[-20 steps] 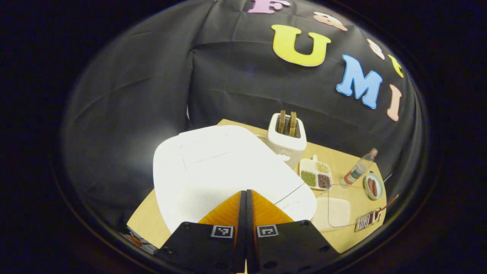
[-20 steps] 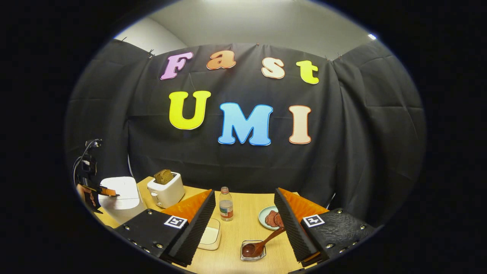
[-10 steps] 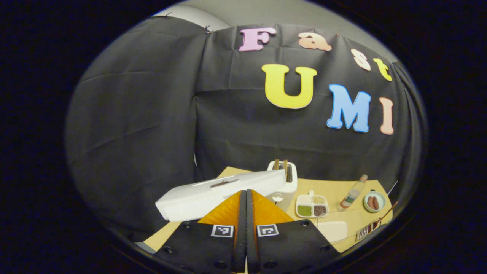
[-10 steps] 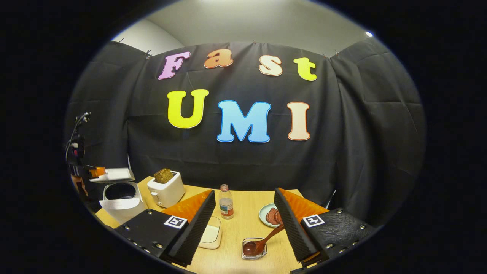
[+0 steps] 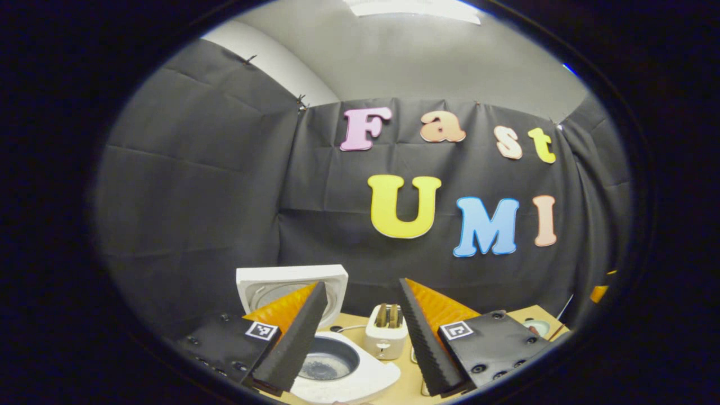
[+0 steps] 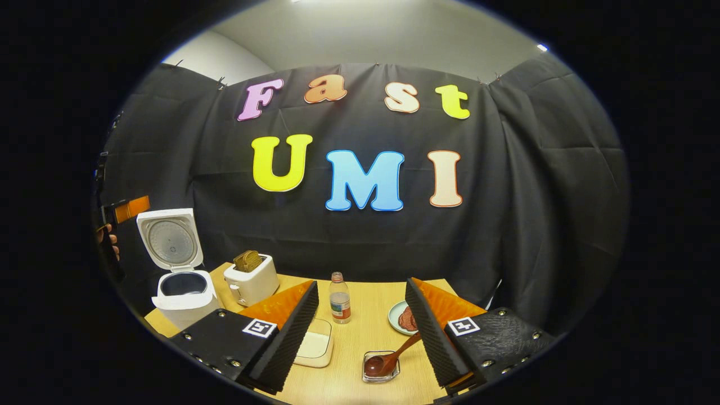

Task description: Close the left gripper, press the button to open the rice cooker; take a wooden spoon from the chopstick holder with the right hand, scoop a spoonful of rice and pour it into the rice cooker, then put the wooden spoon back into the chopstick holder.

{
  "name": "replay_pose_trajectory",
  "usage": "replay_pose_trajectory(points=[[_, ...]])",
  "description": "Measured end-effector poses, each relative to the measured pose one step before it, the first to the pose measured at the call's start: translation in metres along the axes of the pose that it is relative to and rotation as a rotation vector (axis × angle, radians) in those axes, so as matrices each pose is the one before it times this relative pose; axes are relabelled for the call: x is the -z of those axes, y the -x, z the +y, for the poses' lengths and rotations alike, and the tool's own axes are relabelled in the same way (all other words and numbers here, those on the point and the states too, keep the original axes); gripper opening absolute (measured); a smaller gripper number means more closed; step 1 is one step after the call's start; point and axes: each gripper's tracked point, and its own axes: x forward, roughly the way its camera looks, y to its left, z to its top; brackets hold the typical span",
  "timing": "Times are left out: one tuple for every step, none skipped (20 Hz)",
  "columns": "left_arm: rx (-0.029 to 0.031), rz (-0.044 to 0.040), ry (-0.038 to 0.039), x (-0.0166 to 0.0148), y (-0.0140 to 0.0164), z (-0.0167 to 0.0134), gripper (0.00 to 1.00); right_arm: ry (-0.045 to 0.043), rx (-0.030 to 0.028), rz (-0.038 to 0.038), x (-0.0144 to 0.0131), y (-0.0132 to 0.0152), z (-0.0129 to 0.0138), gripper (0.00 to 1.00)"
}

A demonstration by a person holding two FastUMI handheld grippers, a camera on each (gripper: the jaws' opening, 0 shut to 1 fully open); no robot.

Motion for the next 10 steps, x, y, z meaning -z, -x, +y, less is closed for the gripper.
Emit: replay_pose_trajectory(points=[[0.01327, 0.00151, -0.00932, 0.00279, 0.00177, -0.00806, 0.91, -0.00026, 0.00277, -0.00616, -0.00082, -0.00054, -0.00265, 0.95], [0.01044, 0.00818, -0.00317, 0.00307, 0.00297, -0.0073, 0.91, -0.00235, 0.00433, -0.00595, 0.00017, -0.00014, -0.0038, 0.95], [0.01306, 0.01165, 0.00314, 0.00297, 0.00266, -0.0082, 0.91, -0.0012, 0.00658, 0.00062, 0.00057, -0.0024, -0.00441, 0.95], [0.01593, 0.00388, 0.00349, 0.00157, 0.00281, -0.00968, 0.91, -0.00225, 0.00319, 0.00331, 0.00226, -0.00263, -0.00492, 0.95], [0.01376, 0.00427, 0.00118, 0.00263, 0.00306, -0.00887, 0.89, -0.00752, -0.00537, 0.00247, 0.00017, -0.00268, -0.0034, 0.95], [0.01641, 0.00272, 0.00076, 0.00142, 0.00327, -0.00916, 0.89, -0.01211, -0.00265, -0.00357, -0.00116, -0.00231, -0.00448, 0.95], [0.01763, 0.00581, -0.00021, 0.0034, 0.00176, -0.01014, 0.89, -0.01321, 0.001, -0.00601, -0.00052, -0.00363, -0.00582, 0.95], [0.02368, 0.01207, 0.00179, 0.00463, 0.00036, -0.01024, 0.89, -0.0126, 0.00774, -0.00205, 0.0018, -0.00466, -0.0072, 0.95], [0.01297, 0.01416, 0.00027, 0.00643, 0.00173, -0.00855, 0.88, -0.00707, 0.01609, 0.00415, 0.00203, -0.00409, -0.00869, 0.95], [0.01122, 0.01251, -0.00324, 0.00381, 0.00087, -0.00653, 0.89, -0.00235, 0.01678, -0.00202, 0.00355, -0.0061, -0.0112, 0.94]])
